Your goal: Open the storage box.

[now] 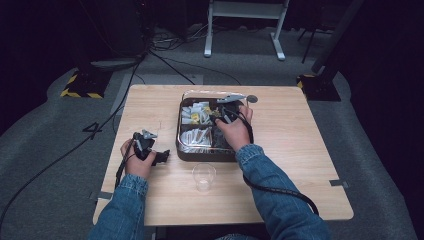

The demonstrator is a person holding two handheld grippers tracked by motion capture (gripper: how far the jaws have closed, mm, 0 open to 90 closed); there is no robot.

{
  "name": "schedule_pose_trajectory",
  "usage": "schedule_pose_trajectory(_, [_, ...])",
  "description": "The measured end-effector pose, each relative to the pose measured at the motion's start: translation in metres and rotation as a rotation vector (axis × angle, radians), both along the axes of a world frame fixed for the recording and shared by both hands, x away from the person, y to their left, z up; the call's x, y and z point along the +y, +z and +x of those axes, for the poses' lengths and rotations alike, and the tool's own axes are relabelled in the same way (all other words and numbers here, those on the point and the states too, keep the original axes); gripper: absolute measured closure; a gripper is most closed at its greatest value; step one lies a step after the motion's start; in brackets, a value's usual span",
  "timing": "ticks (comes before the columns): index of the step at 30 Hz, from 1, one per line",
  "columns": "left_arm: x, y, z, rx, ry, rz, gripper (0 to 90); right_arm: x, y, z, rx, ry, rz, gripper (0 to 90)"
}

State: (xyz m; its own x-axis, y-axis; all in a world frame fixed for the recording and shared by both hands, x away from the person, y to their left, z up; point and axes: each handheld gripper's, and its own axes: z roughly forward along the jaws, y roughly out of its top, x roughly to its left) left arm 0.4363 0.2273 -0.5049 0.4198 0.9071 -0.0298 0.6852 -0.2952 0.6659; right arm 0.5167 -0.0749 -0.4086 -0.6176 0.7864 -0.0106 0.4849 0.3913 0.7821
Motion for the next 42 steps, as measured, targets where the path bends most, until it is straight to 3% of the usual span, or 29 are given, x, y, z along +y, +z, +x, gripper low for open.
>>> schedule_pose_trajectory(20, [0.0,0.0,0.0,0.0,0.0,0.001,1.3,-0.029,0.034,-0.013,-0.054,0.013,0.031,58.9])
schedule_pose_trajectory(25, [0.0,0.0,0.0,0.0,0.0,0.0,1.3,-0.045,0.038,-0.018,-0.044,0.003,0.052,58.9])
schedule_pose_trajectory(42, [0.0,0.0,0.0,0.0,0.0,0.001,1.3,-0.113,0.048,-0.026,-0.061,-0.066,0.017,58.9])
